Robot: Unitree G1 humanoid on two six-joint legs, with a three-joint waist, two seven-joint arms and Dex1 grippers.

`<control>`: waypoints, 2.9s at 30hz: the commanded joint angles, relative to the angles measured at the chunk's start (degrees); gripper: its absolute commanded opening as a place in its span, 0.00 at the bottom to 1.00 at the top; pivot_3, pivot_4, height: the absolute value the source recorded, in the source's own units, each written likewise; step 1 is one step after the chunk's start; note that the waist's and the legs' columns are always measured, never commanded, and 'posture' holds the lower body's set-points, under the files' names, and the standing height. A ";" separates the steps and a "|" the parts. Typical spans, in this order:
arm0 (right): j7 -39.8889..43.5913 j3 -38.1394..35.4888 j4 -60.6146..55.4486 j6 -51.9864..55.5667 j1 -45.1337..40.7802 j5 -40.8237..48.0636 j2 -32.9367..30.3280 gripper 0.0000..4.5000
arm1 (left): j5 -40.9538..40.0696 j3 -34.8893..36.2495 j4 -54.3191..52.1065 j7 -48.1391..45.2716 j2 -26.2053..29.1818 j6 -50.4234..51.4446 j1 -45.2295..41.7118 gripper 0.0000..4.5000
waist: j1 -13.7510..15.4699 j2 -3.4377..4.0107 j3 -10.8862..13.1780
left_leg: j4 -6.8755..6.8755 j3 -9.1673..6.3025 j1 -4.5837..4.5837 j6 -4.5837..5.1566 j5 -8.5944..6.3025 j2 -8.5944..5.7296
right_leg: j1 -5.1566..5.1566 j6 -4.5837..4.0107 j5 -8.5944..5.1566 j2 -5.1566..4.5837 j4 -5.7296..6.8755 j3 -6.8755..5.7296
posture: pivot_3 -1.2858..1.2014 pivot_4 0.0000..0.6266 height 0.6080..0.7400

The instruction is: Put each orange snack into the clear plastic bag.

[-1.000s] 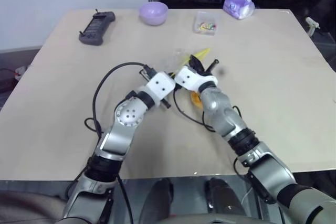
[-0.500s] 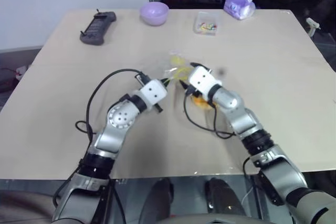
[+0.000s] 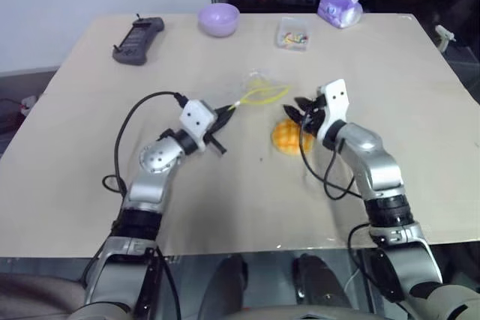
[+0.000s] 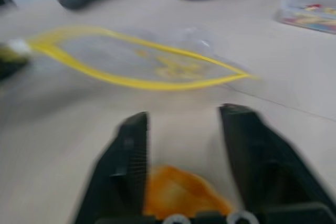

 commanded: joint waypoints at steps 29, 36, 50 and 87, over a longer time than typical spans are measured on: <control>4.24 0.55 -4.37 -2.46 7.78 4.06 -9.50 0.99 | -1.88 1.40 -2.08 -3.90 -1.09 0.13 0.93 0.00 | 0.07 0.00 0.00 | 0.52 -0.08 0.09 0.18 -0.10 0.01 | 0.06 0.00 0.00 0.09 0.65 0.00 | 0.52 0.24 1.00; 2.18 -0.04 0.11 -2.95 0.80 5.45 -4.98 0.99 | -1.87 0.63 -2.44 -4.82 -1.90 0.16 0.59 0.00 | 0.16 0.01 0.01 | 0.54 -0.11 0.07 0.18 -0.10 0.00 | 0.06 0.00 0.00 0.08 0.64 -0.03 | 0.52 0.24 1.00; 3.54 1.57 8.40 -7.81 -3.15 3.85 -2.15 0.02 | -1.76 0.84 -4.77 -3.91 -2.94 1.30 2.09 0.00 | 0.16 0.01 0.01 | 0.54 -0.10 0.07 0.18 -0.10 -0.01 | 0.07 0.00 0.00 0.07 0.62 -0.03 | 0.52 0.24 1.00; 6.33 3.89 10.41 -14.57 -3.00 -1.89 -7.44 0.99 | -0.40 -0.40 -4.90 -3.94 -3.64 1.11 1.90 0.00 | 0.36 0.01 0.01 | 0.53 -0.10 0.06 0.18 -0.10 -0.01 | 0.07 0.00 0.00 0.07 0.60 -0.03 | 0.52 0.24 1.00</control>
